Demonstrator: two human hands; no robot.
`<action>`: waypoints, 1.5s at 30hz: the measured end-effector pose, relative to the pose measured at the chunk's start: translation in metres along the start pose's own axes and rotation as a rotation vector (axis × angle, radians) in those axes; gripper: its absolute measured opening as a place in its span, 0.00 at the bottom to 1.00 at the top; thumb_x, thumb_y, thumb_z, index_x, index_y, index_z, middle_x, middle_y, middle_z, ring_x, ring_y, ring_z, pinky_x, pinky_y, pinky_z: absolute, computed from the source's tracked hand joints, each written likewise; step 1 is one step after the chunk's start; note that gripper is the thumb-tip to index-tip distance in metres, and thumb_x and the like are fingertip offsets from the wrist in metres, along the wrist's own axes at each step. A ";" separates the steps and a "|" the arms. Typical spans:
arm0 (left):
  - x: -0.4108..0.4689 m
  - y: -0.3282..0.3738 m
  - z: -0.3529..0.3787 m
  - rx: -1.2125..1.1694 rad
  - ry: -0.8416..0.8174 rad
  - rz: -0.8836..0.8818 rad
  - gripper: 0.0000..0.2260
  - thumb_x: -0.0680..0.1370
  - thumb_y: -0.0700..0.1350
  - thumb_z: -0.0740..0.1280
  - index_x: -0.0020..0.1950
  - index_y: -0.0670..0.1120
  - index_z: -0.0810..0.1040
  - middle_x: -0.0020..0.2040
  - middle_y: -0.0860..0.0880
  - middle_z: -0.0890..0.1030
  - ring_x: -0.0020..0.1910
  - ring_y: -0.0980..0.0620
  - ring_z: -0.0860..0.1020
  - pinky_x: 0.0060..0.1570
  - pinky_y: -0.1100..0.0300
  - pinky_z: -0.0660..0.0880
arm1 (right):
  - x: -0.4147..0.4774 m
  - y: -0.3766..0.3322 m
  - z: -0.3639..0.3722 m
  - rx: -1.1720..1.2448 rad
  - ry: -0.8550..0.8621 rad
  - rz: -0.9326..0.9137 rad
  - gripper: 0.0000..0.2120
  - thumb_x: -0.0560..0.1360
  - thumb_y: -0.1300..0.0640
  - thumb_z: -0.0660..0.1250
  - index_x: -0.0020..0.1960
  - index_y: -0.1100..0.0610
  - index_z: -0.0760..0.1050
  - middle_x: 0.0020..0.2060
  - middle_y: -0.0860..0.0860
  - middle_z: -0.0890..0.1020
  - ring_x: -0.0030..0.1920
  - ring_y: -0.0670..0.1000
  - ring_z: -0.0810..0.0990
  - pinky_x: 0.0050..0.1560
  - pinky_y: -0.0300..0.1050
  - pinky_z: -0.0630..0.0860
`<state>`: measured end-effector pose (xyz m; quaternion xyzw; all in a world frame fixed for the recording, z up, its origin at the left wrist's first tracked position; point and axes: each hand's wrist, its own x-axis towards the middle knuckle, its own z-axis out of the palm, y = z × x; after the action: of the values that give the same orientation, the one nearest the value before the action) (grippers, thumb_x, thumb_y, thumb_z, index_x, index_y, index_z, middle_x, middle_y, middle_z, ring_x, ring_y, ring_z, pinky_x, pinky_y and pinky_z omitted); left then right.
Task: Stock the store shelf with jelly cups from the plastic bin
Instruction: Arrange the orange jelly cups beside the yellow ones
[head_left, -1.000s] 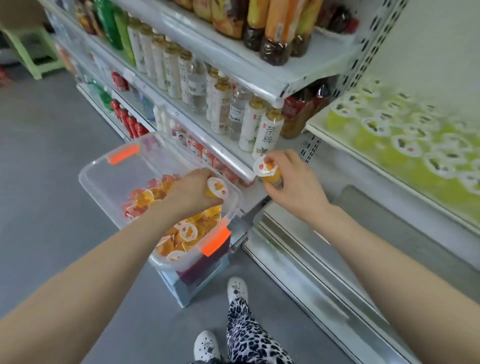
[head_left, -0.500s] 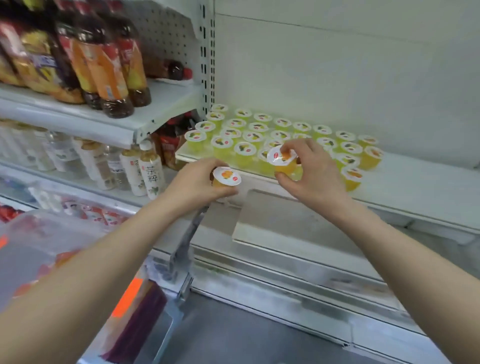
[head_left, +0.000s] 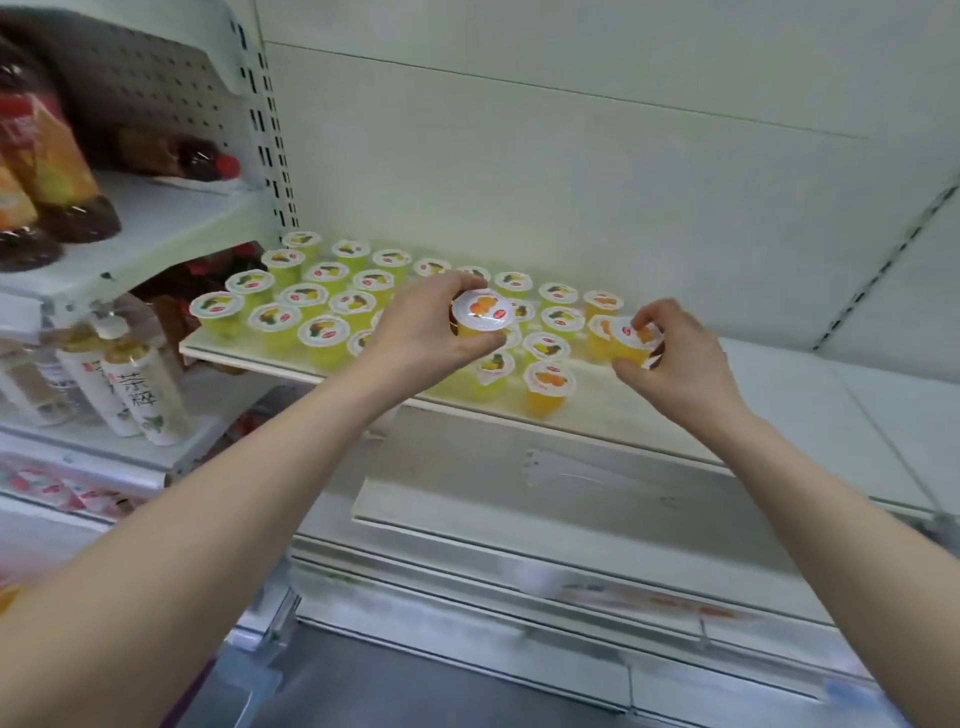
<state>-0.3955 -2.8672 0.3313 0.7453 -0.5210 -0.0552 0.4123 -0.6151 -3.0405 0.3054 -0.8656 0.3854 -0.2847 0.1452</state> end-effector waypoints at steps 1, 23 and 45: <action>0.002 0.002 0.005 -0.006 0.004 -0.006 0.25 0.69 0.54 0.76 0.64 0.51 0.76 0.56 0.55 0.80 0.52 0.55 0.79 0.55 0.55 0.76 | 0.000 0.007 0.005 -0.005 -0.035 0.004 0.18 0.67 0.53 0.73 0.52 0.47 0.69 0.49 0.49 0.77 0.42 0.52 0.77 0.46 0.46 0.70; 0.005 0.011 0.027 0.032 -0.003 0.000 0.24 0.69 0.55 0.75 0.62 0.52 0.76 0.56 0.57 0.80 0.53 0.56 0.78 0.56 0.54 0.75 | 0.011 0.031 0.043 -0.219 -0.098 -0.127 0.17 0.73 0.53 0.73 0.59 0.52 0.73 0.60 0.52 0.70 0.58 0.56 0.70 0.51 0.50 0.74; 0.022 0.042 0.139 0.612 -0.201 0.317 0.29 0.69 0.69 0.66 0.63 0.53 0.75 0.58 0.52 0.79 0.66 0.47 0.68 0.71 0.44 0.57 | 0.053 0.071 -0.011 -0.358 -0.051 -0.305 0.22 0.82 0.46 0.57 0.71 0.55 0.68 0.66 0.58 0.72 0.66 0.61 0.70 0.64 0.56 0.66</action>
<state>-0.4868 -2.9676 0.2762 0.7350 -0.6606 0.0949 0.1203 -0.6352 -3.1275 0.3007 -0.9327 0.2907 -0.2084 -0.0457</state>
